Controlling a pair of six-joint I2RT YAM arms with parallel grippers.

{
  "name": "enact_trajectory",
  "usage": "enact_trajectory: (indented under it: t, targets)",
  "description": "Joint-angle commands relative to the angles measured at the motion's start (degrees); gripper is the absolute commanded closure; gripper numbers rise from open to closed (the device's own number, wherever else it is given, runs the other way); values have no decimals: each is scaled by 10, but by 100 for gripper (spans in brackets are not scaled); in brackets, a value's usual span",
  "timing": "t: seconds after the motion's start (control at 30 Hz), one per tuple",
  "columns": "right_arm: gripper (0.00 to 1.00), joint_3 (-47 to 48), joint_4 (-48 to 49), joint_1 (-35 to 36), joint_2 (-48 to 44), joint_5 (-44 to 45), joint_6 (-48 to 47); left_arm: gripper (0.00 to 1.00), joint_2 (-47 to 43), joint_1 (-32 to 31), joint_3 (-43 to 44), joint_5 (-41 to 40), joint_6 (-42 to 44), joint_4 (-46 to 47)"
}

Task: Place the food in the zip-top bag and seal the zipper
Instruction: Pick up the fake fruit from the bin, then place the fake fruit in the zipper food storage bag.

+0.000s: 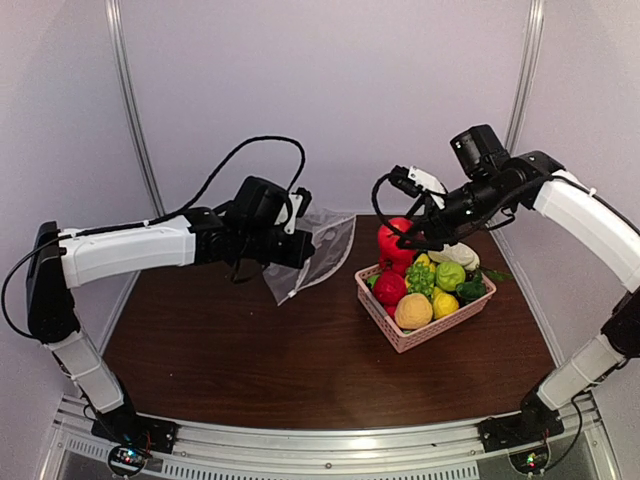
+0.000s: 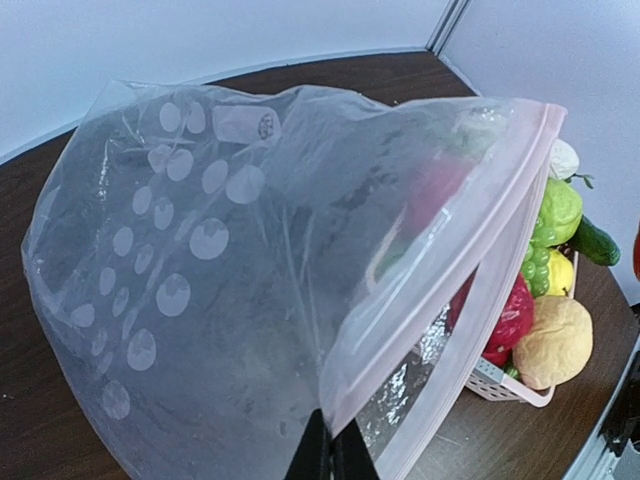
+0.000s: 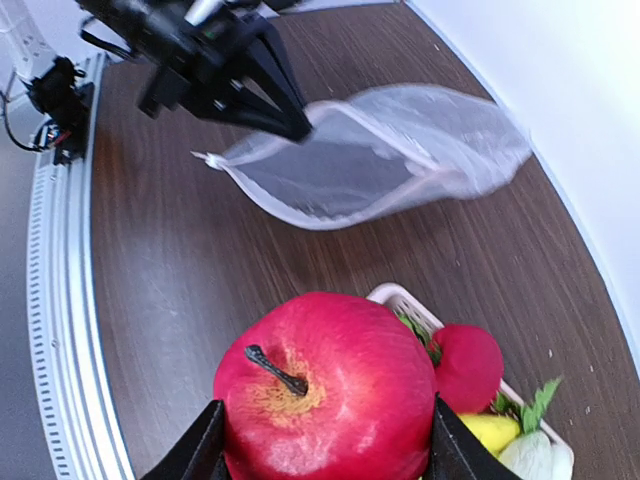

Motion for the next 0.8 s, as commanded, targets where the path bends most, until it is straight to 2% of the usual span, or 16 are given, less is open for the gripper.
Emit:
enact_trajectory:
  t: [0.0,0.13,0.3,0.43,0.63,0.77]
  targets:
    - [48,43,21,48,26,-85,21,100,13,2,36,37,-37,14]
    - [48,87,55,74,72,-131,68,100,12,2,51,65,-58,15]
    - [48,124,123,81,121,-133,129,100,-5,2,60,98,-78,15]
    - [49,130,163,80,147,-86,162,100,-32,2,51,106,-85,21]
    - [50,127,170,82,165,12,156,100,-101,2,-4,110,-113,74]
    - [50,128,177,89,174,46,159,100,-125,2,-20,122,-124,92]
